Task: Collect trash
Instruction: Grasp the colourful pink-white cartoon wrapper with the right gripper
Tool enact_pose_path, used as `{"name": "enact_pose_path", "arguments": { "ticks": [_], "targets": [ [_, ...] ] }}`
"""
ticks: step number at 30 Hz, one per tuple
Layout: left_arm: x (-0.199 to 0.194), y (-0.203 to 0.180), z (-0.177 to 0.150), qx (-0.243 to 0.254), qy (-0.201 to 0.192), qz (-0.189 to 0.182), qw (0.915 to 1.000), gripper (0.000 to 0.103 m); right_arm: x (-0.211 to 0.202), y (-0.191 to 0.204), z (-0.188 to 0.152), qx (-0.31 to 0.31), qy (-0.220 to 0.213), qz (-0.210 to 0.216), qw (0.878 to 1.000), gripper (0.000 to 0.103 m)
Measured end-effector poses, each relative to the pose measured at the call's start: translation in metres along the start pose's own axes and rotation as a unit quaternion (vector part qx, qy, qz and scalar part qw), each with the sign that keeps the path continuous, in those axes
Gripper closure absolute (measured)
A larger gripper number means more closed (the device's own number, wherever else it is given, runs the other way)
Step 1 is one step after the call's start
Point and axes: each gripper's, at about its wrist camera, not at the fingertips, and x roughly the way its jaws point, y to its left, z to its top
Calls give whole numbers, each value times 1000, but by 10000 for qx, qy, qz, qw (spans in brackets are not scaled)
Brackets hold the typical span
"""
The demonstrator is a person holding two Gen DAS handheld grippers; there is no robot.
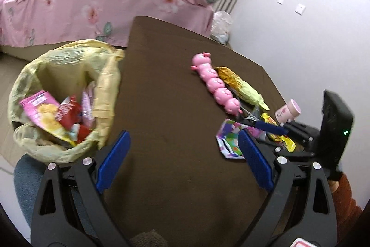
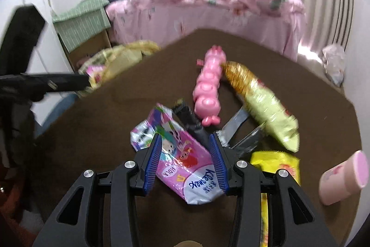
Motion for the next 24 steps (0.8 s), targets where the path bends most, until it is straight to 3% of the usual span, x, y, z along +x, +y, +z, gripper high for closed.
{"name": "enact_pose_path", "arguments": {
  "ticks": [5,16,18,20,22,24],
  "targets": [
    [-2,10,-1,-59,-4,-72,10000,14,-4,10,-21,219,235,337,9989,62],
    [3,3,-6,-56,31,-124,9999,14,-37,29,-60,-38,438,220,9988,62],
    [-1,0,-6,-10,-8,-100,9999,14,-53,21,-61,184,112,233,9995,62],
    [-6,-3,-6,15,-56,-99,9999,14,-69,10,-63,373,-245,563,9974,62],
    [-8,-5,-8,-5,-72,-133,9999,14,-70,-3,-67,582,-188,805,9949,62],
    [-9,-8,-9,-54,-61,-203,9998,14,-62,-14,-74,720,19,784,9943,62]
  ]
}}
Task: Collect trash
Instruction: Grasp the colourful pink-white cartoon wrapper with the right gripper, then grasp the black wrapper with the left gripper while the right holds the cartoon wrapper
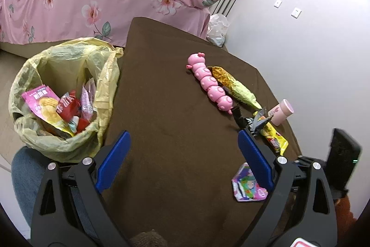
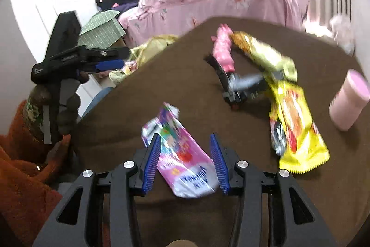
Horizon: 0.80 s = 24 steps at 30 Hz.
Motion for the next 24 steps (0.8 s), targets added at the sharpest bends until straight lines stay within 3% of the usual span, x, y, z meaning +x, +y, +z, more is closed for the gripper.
{"name": "enact_pose_path", "arguments": {
  "ticks": [2,5,11,13,17,21,24],
  "targets": [
    [0,-5,-1,26,21,-5,10000,14,4,2,-8,-91,159,-85,9998,62],
    [-1,-12,-1,157,18,125,9998,14,3,32,-23,-869,231,-209,9957,62],
    [4,-18,-2,209,88,293,9993,14,-1,63,-44,-1782,84,-680,9816,62],
    [6,-20,-3,244,105,334,9991,14,-1,60,-47,-1704,98,-744,9825,64],
    [4,-26,-4,358,94,362,9987,14,-6,57,-48,-1535,32,-855,9844,94],
    [10,-33,-5,475,143,204,9986,14,-25,57,-47,-1349,-403,-716,9875,97],
    [22,-49,-4,820,239,-91,9963,14,-40,39,-44,-884,-602,-975,9895,97]
  ]
}}
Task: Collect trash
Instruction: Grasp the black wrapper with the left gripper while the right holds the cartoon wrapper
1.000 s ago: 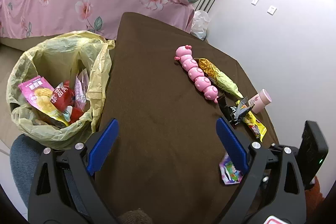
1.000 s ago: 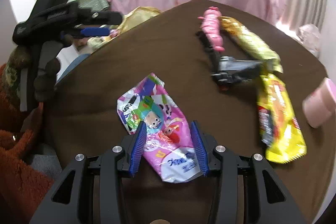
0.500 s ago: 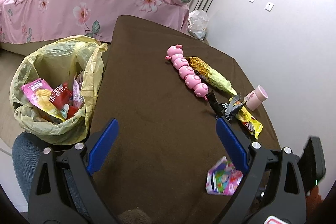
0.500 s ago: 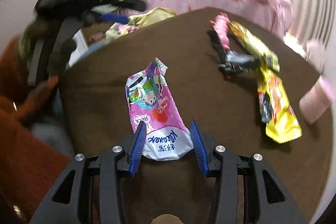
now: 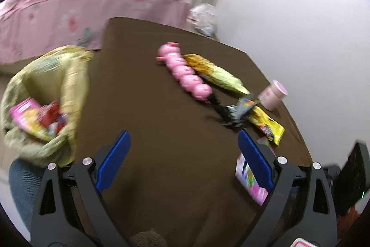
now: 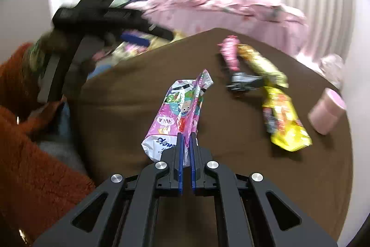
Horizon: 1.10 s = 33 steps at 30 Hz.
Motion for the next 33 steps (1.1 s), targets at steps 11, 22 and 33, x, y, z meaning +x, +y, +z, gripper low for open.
{"name": "enact_pose_path", "arguments": {
  "ticks": [11,22,33],
  "targets": [
    [74,-85,30,1651,275,-467,9848,14,-47,-93,-25,1706,-351,-1327,9757,97],
    [103,-77,11,1310,1136,-601,9830,31,-53,-113,-43,2063,-303,-1558,9655,97],
    [79,-87,-7,1207,1061,-521,9856,31,-40,-106,-37,1913,-238,-1575,9685,97]
  ]
}}
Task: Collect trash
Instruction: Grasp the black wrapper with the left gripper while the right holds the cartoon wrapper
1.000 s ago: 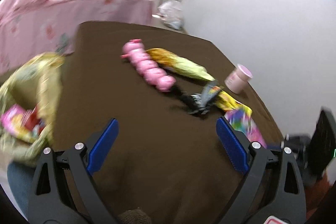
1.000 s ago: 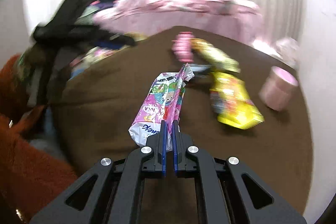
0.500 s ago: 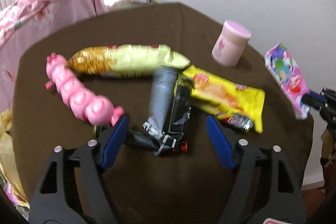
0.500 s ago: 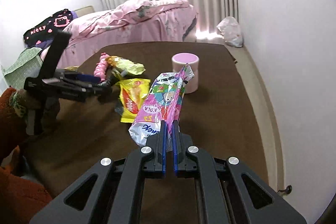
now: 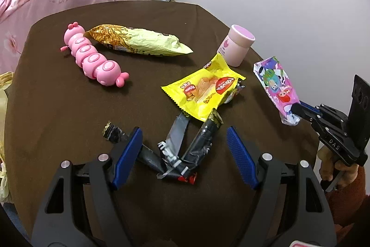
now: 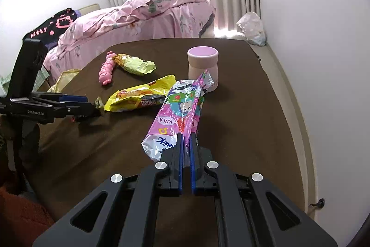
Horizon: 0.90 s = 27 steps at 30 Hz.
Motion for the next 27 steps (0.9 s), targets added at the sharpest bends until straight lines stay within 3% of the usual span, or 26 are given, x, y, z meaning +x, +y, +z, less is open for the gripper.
{"name": "enact_pose_path", "arguments": {
  "ticks": [5,9,15,18,20,21,23,27],
  "targets": [
    [-17,-1,-4,-57,-207,305,9993,31,-3,-5,-1,76,-32,-60,9999,97],
    [-45,5,-15,-533,-624,686,9943,31,-4,-8,-2,154,-67,-80,9998,97],
    [-35,-3,-29,-596,-272,461,9968,33,0,-9,-6,255,-41,-21,9997,97],
    [-17,-5,-26,-689,-77,413,9967,40,0,-5,-8,158,-29,-50,9999,97],
    [-2,-7,-24,-686,134,432,9966,50,-1,-3,-9,74,-27,-112,9999,97],
    [-2,-9,-24,-632,72,513,9967,52,-1,-2,-10,45,-29,-135,9999,97],
    [0,-13,-24,-566,82,509,9971,73,-1,-1,-11,3,-27,-161,9999,97],
    [-6,-10,-27,-610,-90,450,9971,77,1,0,-12,-7,1,-147,9999,97]
  ]
}}
